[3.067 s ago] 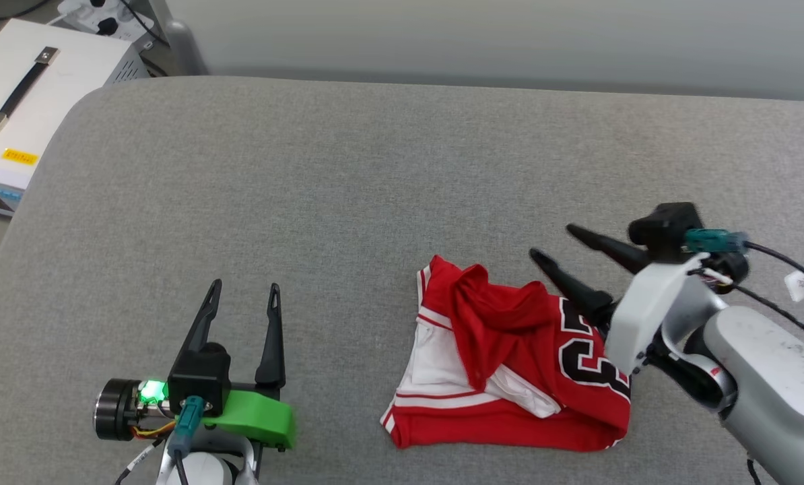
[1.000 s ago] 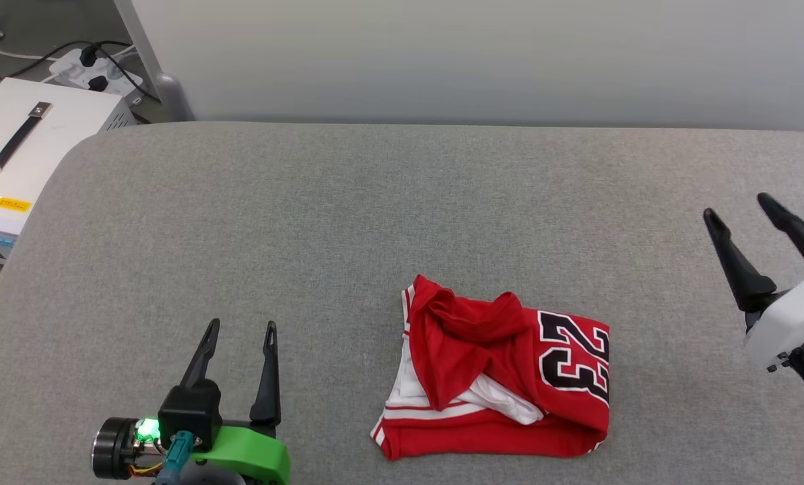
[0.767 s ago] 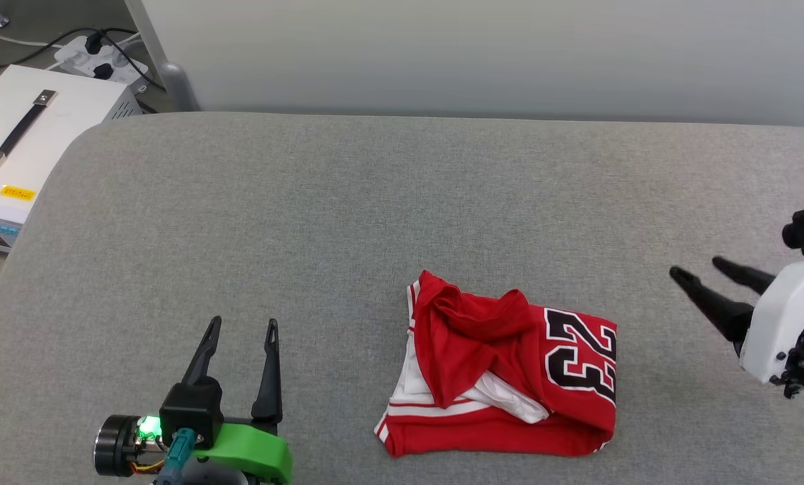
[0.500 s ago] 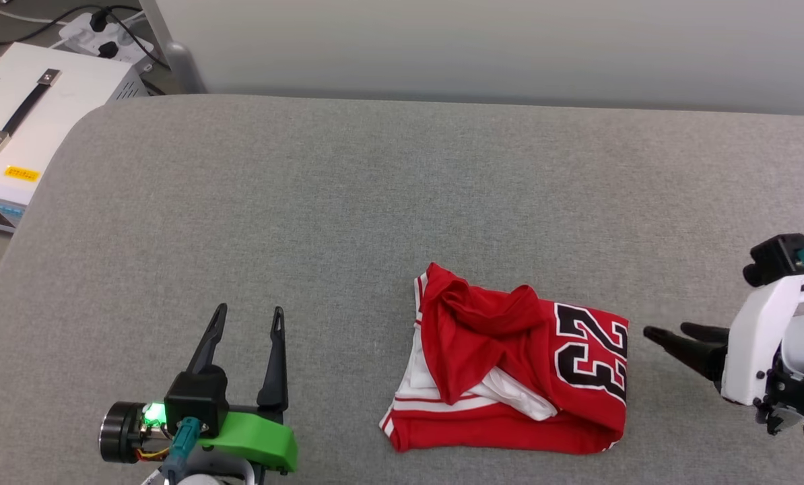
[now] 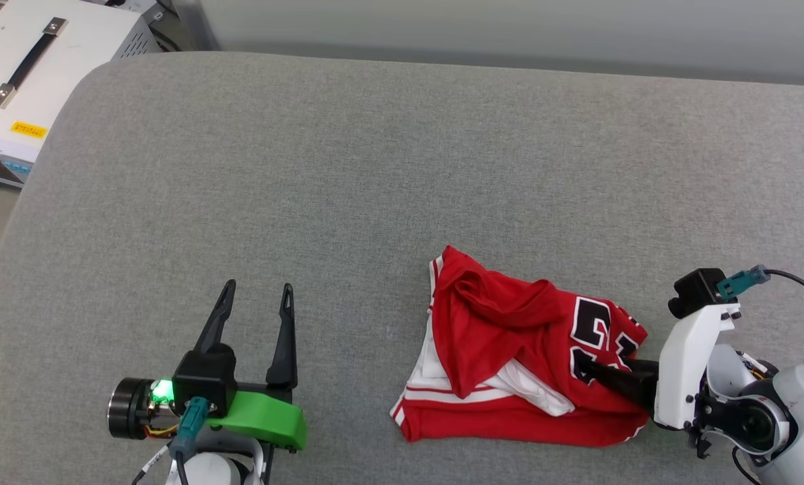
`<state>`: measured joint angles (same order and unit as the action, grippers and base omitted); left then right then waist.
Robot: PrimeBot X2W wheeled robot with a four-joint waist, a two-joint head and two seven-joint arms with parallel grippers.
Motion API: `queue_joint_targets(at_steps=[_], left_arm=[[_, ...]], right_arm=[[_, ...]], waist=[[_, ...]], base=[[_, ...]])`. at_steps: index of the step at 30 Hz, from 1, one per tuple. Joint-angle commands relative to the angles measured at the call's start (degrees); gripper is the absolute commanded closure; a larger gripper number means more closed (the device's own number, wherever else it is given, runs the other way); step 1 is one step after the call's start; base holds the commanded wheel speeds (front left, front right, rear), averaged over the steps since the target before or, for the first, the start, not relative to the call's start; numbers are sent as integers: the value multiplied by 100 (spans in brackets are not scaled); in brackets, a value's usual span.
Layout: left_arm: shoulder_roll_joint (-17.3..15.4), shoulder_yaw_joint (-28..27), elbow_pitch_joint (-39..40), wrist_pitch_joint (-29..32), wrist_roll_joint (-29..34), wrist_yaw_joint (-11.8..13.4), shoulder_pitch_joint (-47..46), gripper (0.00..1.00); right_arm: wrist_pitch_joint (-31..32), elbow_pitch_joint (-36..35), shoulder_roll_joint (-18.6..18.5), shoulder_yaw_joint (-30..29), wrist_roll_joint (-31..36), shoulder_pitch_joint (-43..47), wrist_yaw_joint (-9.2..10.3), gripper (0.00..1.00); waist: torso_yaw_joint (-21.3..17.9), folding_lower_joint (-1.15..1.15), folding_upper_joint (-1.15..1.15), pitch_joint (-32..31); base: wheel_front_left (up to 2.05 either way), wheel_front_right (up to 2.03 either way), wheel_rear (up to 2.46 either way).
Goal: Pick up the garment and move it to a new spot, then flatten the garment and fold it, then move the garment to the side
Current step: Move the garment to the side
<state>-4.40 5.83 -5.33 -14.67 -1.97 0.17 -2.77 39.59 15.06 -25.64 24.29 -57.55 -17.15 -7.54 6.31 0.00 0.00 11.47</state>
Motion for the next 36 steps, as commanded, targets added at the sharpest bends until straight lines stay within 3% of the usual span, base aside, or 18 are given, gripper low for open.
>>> queue_joint_targets(at_steps=[1,3,4,5,6,13,18,26,36], left_arm=[[27,11,-17,-33,41,-19,-116,0],[30,15,-30,-33,45,-17,-134,0],[32,16,-36,-33,47,-17,-142,0],[32,13,-41,-33,49,-15,-146,0],[33,10,-49,-33,51,-12,-148,0],[31,-3,-132,-33,63,10,-56,0],[20,-4,-141,-33,75,24,60,0],[-22,-59,-70,-33,72,57,178,0],[-118,-100,119,-33,124,84,57,0]], right_arm=[[-89,141,82,183,53,13,5,0],[-282,192,80,335,67,7,5,0],[-379,199,63,420,58,-6,5,5],[-482,182,39,471,47,-27,5,68],[-628,157,-5,518,38,-62,5,100],[-1372,-167,-422,713,-58,-306,5,100],[-1832,-588,-955,922,305,-511,5,100],[-2015,-1020,-1750,1001,626,-688,5,100],[-2174,-914,-2062,512,739,-993,5,100]], waist=[[33,0,0,41],[39,0,0,52],[40,0,0,56],[35,0,0,56],[27,0,0,49],[-129,0,0,-138],[-356,0,0,-301],[-889,0,0,-391],[-1563,0,0,46]], base=[[0,0,0],[0,0,0],[0,0,0],[0,0,0],[0,0,0],[0,0,0],[0,0,0],[0,0,0],[0,0,0]])
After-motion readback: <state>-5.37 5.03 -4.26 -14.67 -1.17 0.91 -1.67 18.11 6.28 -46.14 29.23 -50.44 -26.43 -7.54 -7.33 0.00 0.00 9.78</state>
